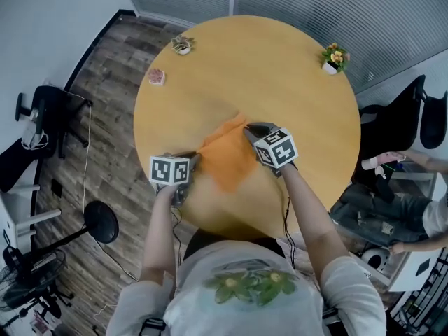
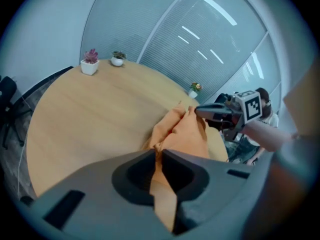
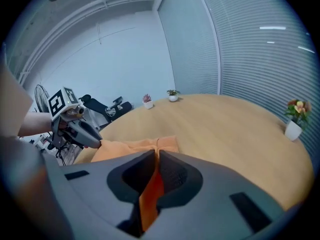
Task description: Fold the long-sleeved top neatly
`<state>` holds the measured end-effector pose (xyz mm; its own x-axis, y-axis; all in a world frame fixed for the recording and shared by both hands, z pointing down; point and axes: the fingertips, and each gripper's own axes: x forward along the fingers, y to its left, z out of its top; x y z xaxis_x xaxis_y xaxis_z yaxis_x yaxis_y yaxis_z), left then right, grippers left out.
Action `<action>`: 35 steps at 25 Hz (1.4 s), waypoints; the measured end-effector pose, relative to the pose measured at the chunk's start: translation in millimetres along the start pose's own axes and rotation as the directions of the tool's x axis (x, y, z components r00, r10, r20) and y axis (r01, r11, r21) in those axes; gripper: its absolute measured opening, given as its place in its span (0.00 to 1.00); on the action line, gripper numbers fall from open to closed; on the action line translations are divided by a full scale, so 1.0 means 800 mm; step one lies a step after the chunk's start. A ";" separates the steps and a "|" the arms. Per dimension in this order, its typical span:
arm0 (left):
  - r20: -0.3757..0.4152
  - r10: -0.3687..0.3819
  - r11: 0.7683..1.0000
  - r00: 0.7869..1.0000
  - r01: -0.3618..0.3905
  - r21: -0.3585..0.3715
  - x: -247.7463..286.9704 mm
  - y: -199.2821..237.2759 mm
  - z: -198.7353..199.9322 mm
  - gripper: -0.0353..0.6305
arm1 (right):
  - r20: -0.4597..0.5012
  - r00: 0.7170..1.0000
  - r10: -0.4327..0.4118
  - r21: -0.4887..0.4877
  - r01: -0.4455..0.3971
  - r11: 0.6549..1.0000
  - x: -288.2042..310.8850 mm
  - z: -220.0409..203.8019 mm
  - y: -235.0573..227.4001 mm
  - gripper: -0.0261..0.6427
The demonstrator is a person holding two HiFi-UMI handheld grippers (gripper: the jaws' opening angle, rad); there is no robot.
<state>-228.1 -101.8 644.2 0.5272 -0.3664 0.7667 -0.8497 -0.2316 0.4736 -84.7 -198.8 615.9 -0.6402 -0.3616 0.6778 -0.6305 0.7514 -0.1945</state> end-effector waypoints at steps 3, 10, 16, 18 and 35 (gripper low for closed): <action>-0.048 0.048 0.998 0.998 -0.049 -0.026 0.017 0.021 -0.016 0.12 | -0.059 0.998 -0.004 -0.006 0.003 1.000 0.038 -0.006 -0.001 0.10; -0.017 0.055 0.994 0.998 -0.056 -0.091 0.038 0.041 -0.030 0.12 | -0.149 0.988 -0.033 -0.002 0.033 0.999 0.089 -0.026 -0.010 0.11; 0.002 0.080 0.997 0.997 -0.080 0.004 0.031 0.040 -0.028 0.15 | -0.158 0.984 0.086 0.164 -0.060 0.985 0.075 -0.023 -0.006 0.14; 0.027 0.088 0.996 0.996 -0.088 0.012 0.023 0.040 -0.024 0.23 | -0.105 0.988 0.112 0.211 -0.088 0.974 0.058 -0.011 -0.007 0.25; 0.420 0.112 0.960 0.901 -0.207 0.189 -0.108 -0.096 0.037 0.30 | 0.304 0.915 -0.266 0.276 0.182 0.944 -0.176 -0.004 0.045 0.20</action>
<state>-207.9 -78.8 529.0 0.3817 -0.7344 0.5612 -0.9241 -0.3170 0.2136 -15.7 -119.5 515.5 -0.5515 -0.6984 0.4562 -0.8330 0.4907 -0.2558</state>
